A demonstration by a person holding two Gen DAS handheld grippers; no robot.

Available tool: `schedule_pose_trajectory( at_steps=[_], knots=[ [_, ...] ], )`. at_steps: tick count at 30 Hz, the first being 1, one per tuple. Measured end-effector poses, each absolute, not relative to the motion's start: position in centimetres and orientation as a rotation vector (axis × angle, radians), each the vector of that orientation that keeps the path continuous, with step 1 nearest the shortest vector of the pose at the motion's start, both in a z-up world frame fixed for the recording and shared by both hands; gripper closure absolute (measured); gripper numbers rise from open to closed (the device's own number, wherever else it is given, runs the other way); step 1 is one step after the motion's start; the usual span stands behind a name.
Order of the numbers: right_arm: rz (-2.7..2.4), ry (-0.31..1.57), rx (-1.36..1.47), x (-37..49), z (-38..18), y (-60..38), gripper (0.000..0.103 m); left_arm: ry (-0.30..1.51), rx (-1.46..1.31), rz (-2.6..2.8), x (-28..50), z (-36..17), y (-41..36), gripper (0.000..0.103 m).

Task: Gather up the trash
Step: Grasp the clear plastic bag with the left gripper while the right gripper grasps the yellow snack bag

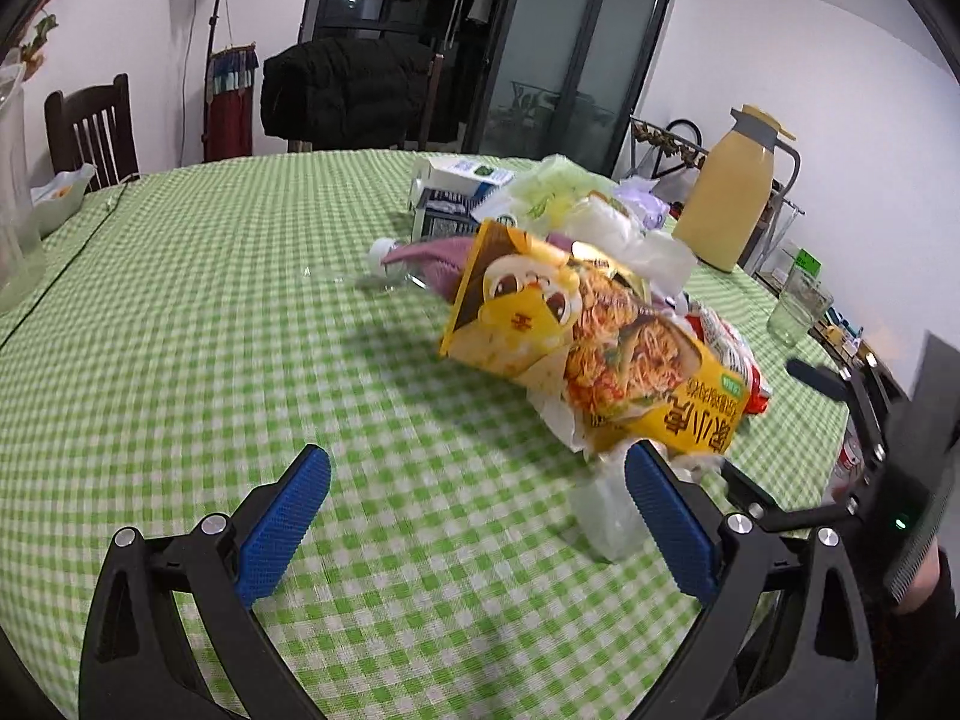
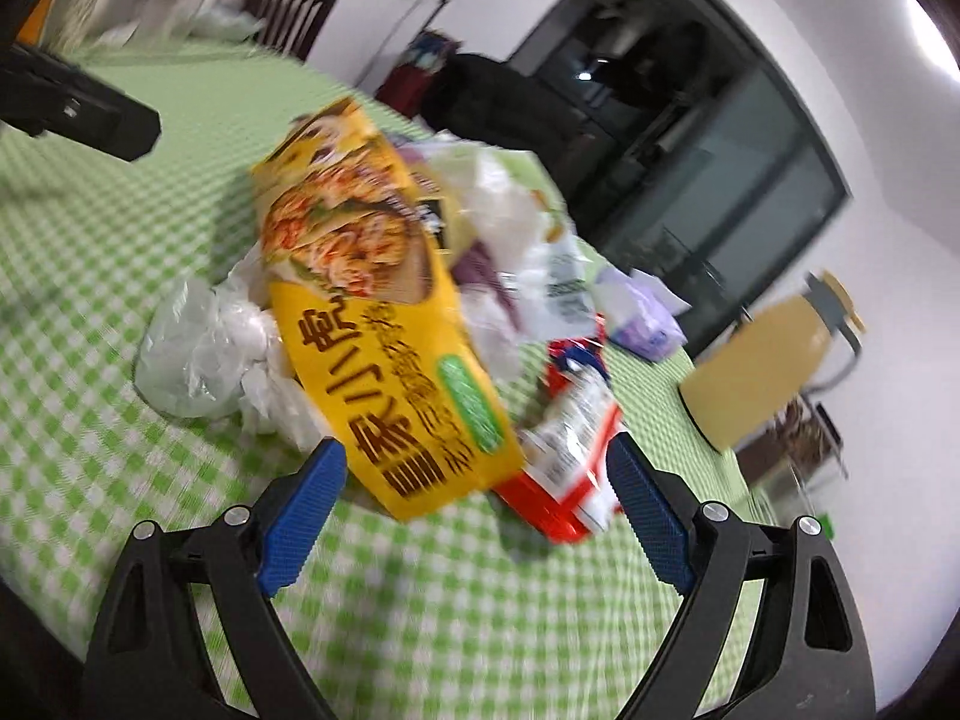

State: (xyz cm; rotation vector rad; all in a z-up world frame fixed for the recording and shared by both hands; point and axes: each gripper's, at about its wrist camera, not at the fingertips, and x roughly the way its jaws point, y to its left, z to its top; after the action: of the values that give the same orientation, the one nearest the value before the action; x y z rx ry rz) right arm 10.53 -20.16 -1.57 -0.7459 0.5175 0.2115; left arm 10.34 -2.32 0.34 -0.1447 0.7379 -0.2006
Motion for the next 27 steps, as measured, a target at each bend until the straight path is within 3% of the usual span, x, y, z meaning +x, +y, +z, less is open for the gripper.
schedule_pose_trajectory(
  at_steps=[8,9,10,13,16,18,20,21,27],
  knots=[
    [0.404,0.568,-0.767,13.2,-2.7,-19.1,0.019,0.780,-0.168,-0.211,11.6,-1.2,-2.5,0.008],
    [0.428,0.566,-0.760,13.3,-2.7,-19.0,0.022,0.786,-0.163,-0.216,11.7,-1.4,-2.7,0.008],
    [0.434,0.575,-0.760,13.6,-2.9,-18.5,0.036,0.792,-0.155,-0.224,11.7,-1.5,-3.1,0.008],
    [0.455,0.579,-0.739,13.5,-2.4,-18.7,0.038,0.799,-0.139,-0.250,11.6,-1.8,-4.3,0.009],
    [0.430,0.550,-0.702,12.7,-1.6,-19.1,0.040,0.814,-0.123,-0.282,11.7,-2.2,-5.6,0.020],
    [0.404,0.513,-0.667,11.8,-0.4,-19.9,0.040,0.840,-0.106,-0.291,11.9,-2.8,-6.5,0.037],
    [0.379,0.484,-0.610,10.9,0.9,-21.1,0.040,0.868,-0.071,-0.294,12.2,-3.4,-7.5,0.064],
    [0.368,0.473,-0.585,10.5,1.5,-21.7,0.041,0.868,-0.063,-0.296,12.3,-3.6,-7.7,0.070],
    [0.282,0.402,-0.394,7.8,5.0,-26.2,0.041,0.773,-0.049,-0.283,11.2,-1.6,-8.8,0.081]
  ],
)
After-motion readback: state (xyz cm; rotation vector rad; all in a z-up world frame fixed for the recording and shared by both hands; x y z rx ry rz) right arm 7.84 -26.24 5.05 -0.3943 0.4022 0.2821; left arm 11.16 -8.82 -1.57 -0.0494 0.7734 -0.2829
